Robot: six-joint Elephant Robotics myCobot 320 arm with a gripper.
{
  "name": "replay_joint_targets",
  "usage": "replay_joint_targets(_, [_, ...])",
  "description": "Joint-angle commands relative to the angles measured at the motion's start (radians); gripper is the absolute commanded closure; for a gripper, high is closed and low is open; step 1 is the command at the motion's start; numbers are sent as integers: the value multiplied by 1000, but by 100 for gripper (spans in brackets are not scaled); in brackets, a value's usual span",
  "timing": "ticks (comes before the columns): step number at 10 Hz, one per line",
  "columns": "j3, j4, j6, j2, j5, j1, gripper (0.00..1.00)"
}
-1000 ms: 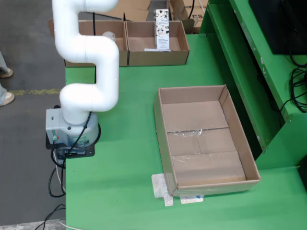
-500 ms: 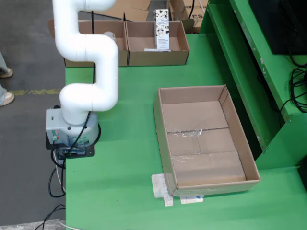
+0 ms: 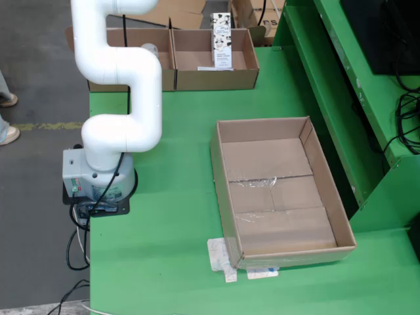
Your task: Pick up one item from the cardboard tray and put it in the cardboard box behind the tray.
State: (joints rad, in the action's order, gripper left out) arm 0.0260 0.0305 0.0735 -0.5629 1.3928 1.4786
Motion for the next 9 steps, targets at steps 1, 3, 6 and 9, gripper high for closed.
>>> replay_joint_targets(1, [-26,8,-1,46,-8,13,100])
replay_joint_targets(3, [-26,8,-1,46,-8,13,100])
replay_joint_targets(6, [-26,-4,3,51,9,3,100])
replay_joint_targets(9, [-26,-118,5,76,71,-10,100])
